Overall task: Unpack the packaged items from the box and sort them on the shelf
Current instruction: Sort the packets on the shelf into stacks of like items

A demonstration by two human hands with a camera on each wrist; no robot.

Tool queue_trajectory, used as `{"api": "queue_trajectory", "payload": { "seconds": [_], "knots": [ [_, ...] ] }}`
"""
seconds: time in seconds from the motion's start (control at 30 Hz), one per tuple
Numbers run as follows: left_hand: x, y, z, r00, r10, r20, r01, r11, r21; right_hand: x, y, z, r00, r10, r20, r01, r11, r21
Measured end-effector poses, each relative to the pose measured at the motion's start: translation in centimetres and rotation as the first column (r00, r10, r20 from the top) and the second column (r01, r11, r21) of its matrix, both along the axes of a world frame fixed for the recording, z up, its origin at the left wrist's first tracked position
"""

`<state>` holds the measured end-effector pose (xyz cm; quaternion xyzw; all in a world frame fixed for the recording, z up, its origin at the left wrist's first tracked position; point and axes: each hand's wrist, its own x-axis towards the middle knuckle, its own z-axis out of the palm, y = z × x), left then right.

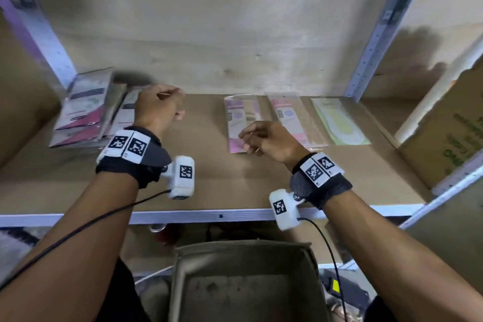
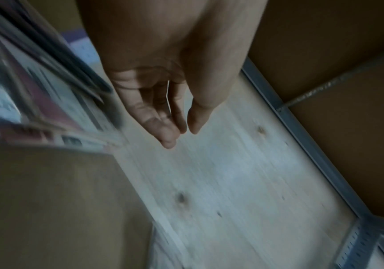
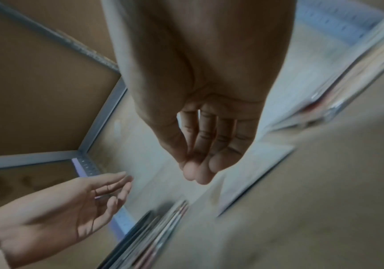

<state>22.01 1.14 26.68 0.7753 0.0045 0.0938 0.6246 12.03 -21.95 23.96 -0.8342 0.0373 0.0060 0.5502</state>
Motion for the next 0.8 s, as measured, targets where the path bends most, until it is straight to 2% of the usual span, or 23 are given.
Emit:
{"api": "queue_trajectory", "payload": {
  "seconds": [0.1, 0.2, 0.33, 0.43, 0.53, 0.77, 0.8],
  "knots": [
    [0.1, 4.9, 0.5, 0.996, 0.085, 0.008, -0.085, 0.996, 0.03, 2.3, 4.6, 0.3, 0.999, 0.027, -0.035, -0.025, 0.998, 0.058],
    [0.3, 8.7, 0.6, 0.989, 0.147, 0.001, -0.147, 0.989, 0.016, 5.2, 9.5, 1.0, 0.996, 0.071, -0.062, -0.069, 0.997, 0.03],
    [0.4, 12.6, 0.9, 0.974, 0.228, 0.01, -0.229, 0.973, 0.034, 9.5, 15.7, 1.3, 0.982, 0.102, -0.162, -0.088, 0.992, 0.088],
    [0.1, 14.4, 1.0, 0.966, 0.257, -0.023, -0.256, 0.966, 0.044, 12.4, 19.4, 0.5, 0.99, 0.089, -0.108, -0.094, 0.995, -0.04],
    [-0.4, 15.2, 0.9, 0.966, 0.258, -0.009, -0.258, 0.966, 0.023, 14.0, 21.2, -0.4, 0.993, 0.101, -0.062, -0.111, 0.976, -0.188],
    [-1.1, 16.3, 0.0, 0.974, 0.224, -0.046, -0.222, 0.974, 0.04, 13.5, 20.0, -1.5, 0.994, 0.031, -0.104, -0.048, 0.985, -0.166],
    [-1.1, 16.3, -0.2, 0.977, 0.206, -0.056, -0.204, 0.978, 0.04, 12.9, 19.5, -1.3, 0.995, 0.03, -0.095, -0.041, 0.992, -0.118]
  ]
}}
